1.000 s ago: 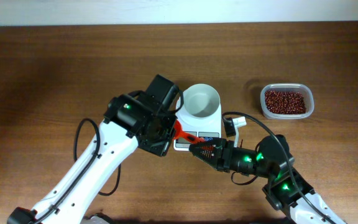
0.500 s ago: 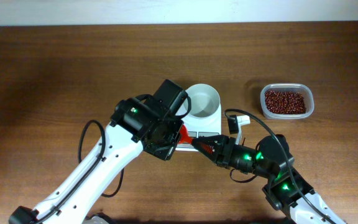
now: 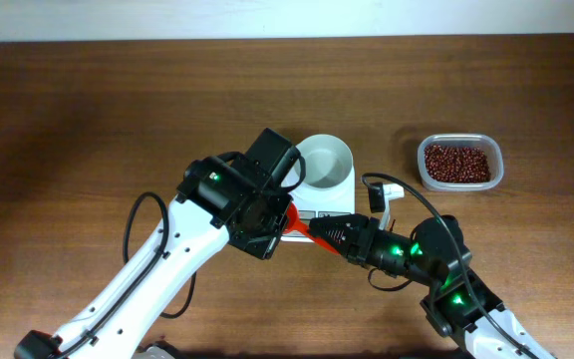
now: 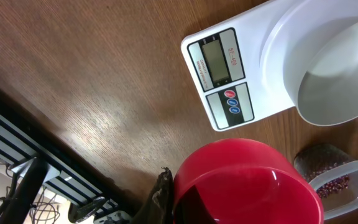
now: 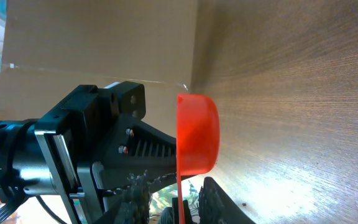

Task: Scoop and weigh 50g on scale
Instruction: 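Close the right gripper on the scoop handle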

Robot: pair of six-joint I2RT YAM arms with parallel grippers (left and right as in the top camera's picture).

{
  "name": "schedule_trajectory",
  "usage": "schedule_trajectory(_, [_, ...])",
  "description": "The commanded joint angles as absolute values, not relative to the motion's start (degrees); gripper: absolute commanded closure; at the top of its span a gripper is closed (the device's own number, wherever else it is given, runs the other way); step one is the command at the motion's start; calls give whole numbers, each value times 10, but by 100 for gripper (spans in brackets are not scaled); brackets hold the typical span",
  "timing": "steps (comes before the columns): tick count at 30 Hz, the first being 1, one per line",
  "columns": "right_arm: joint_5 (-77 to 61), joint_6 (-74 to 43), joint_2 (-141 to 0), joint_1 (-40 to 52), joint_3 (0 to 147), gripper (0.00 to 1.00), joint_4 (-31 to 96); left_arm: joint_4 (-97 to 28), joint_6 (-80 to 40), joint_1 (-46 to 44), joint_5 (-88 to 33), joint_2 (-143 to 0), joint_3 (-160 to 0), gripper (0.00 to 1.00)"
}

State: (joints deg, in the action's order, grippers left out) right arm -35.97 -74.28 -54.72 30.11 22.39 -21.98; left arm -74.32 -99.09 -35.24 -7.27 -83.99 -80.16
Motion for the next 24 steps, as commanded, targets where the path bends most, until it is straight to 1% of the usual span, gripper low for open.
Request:
schedule_trajectory(1, [-371, -734, -549, 305, 233, 72, -223, -746, -998, -355, -66, -834, -803, 100])
schedule_trajectory(11, [-394, -734, -548, 305, 233, 78, -223, -746, -999, -355, -62, -834, -803, 100])
schedule_trajectory(20, [-394, -734, -548, 323, 233, 79, -223, -746, -999, -355, -62, -835, -803, 100])
schedule_trajectory(24, [-394, -734, -548, 323, 233, 82, -223, -746, -998, -355, -62, -835, -803, 100])
